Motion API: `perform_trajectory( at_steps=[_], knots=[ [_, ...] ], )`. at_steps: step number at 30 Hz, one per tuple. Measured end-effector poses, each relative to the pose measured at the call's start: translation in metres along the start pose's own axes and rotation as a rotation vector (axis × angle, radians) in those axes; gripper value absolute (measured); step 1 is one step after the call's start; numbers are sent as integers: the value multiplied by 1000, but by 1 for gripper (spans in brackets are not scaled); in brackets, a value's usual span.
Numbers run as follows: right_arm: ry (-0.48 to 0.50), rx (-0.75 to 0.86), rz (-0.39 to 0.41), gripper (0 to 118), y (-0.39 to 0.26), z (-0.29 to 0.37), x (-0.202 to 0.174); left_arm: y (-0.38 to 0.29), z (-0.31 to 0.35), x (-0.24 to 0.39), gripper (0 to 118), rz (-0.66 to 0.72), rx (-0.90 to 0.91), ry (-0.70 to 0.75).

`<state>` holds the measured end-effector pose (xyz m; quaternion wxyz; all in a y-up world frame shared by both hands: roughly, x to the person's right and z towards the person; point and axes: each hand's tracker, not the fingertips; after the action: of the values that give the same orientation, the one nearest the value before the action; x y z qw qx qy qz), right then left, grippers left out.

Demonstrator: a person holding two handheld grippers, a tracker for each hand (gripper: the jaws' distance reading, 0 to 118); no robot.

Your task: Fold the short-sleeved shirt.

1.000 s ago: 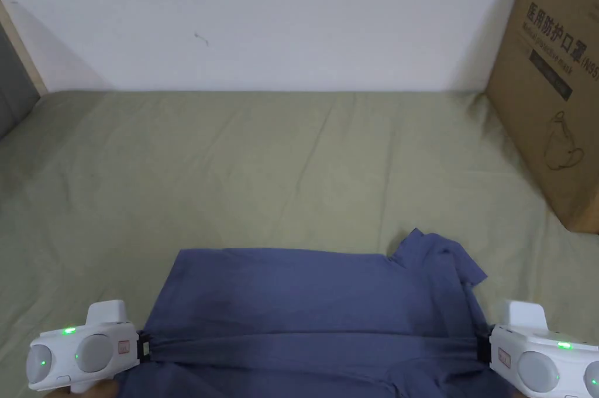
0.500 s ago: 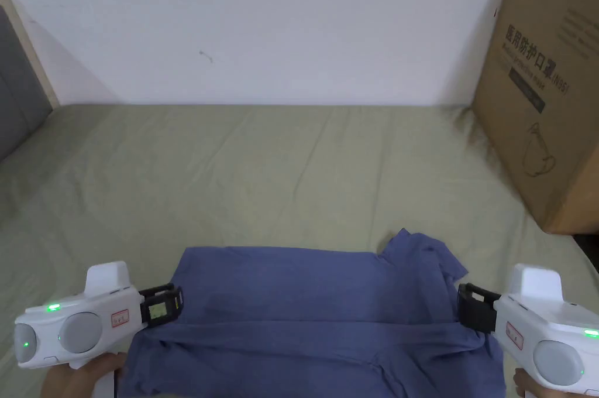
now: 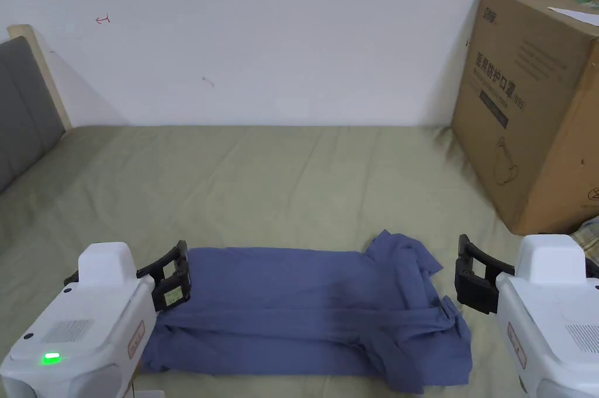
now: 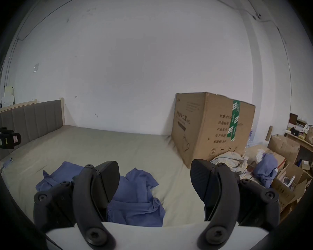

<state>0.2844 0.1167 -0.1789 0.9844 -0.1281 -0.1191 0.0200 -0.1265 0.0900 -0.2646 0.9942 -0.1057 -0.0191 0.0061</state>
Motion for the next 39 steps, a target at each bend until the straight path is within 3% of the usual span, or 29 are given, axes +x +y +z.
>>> perform_trajectory(
  at_steps=[2, 3, 4, 5, 6, 8, 12, 19, 23, 25, 26, 28, 29, 30, 31, 35, 39],
  knots=[
    [-2, 3, -2, 77, 1, 12, -2, -4, 9, 3, 61, -16, 22, 8],
    [-1, 8, -4, 64, 0, 16, -1, -5, 13, 3, 39, -19, 30, 4],
    [2, 14, -9, 46, 0, 18, -1, -3, 18, 4, 21, -14, 30, 0],
    [9, 55, 13, 20, 2, 17, -2, -3, 20, 3, 5, -4, 34, -11],
    [-13, 51, 5, 0, 2, 15, -1, -3, 21, 2, 0, 11, 27, -16],
    [31, 87, 11, 0, 4, 12, 3, -5, 15, -1, 0, 29, 18, -32],
    [16, 97, 28, 0, 1, 1, 3, -5, 1, -6, 0, 9, -24, -40],
    [34, 72, 16, 0, -3, -15, -3, -32, -72, -42, 0, 32, -320, -64],
    [36, 48, 23, 0, -8, -26, -11, -61, -119, -64, 0, 127, -518, -65],
    [37, 25, 28, 0, -12, -35, -12, -74, -135, -71, 14, 135, -590, -41],
    [36, 14, 29, 0, -13, -38, -13, -82, -145, -76, 28, 134, -653, -16],
    [30, -10, 31, 0, -19, -45, -13, -101, -165, -85, 44, 146, -703, -4],
    [27, -22, 32, 0, -23, -48, -13, -109, -172, -87, 62, 145, -767, 13],
    [26, -36, 33, 0, -26, -52, -13, -118, -178, -89, 90, 148, -808, 23],
    [24, -48, 35, 0, -29, -55, -14, -125, -181, -90, 103, 149, -832, 39],
    [21, -97, 29, 0, -39, -71, -22, -145, -174, -82, 104, 142, -863, 47],
    [15, -144, 24, 0, -50, -79, -22, -160, -175, -75, 69, 134, -906, 40]
  ],
)
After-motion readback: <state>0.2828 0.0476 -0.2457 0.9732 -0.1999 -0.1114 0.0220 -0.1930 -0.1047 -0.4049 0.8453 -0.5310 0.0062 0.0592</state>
